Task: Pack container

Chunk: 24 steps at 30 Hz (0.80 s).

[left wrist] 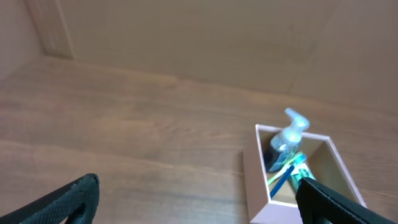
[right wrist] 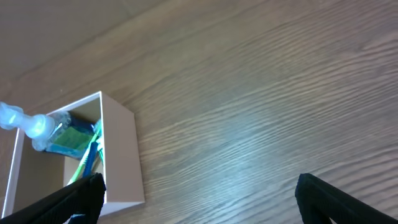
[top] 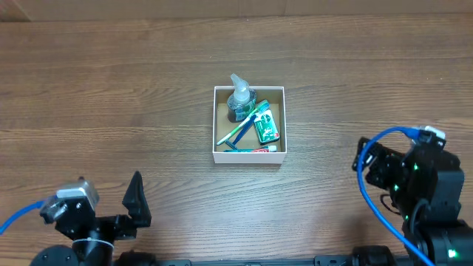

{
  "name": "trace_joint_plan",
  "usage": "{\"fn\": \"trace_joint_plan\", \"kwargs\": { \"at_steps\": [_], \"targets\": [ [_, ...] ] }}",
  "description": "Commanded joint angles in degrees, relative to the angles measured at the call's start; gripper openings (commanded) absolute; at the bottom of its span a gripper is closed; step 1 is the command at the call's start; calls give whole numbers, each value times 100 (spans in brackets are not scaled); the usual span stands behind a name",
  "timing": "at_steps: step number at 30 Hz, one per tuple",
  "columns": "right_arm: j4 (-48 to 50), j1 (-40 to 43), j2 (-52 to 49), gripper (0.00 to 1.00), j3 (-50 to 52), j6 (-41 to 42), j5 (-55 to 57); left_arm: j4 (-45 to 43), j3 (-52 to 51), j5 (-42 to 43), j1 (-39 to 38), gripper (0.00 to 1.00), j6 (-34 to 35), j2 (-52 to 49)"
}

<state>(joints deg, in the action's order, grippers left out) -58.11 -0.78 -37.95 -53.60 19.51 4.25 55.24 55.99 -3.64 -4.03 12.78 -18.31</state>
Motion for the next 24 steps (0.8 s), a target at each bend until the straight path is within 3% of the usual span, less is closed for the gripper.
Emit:
{"fn": "trace_joint_plan", "kwargs": {
  "at_steps": [1,14,24],
  "targets": [
    [9,20,162,100,26,46,387,4,-411,-101,15,100,142,-22],
    [7,20,157,100,26,44,382,1351,-601,-103,15,100,140,-85],
    [-35,20,157,100,26,42,387,1362,-603,-103,15,100,142,-87]
  ]
}}
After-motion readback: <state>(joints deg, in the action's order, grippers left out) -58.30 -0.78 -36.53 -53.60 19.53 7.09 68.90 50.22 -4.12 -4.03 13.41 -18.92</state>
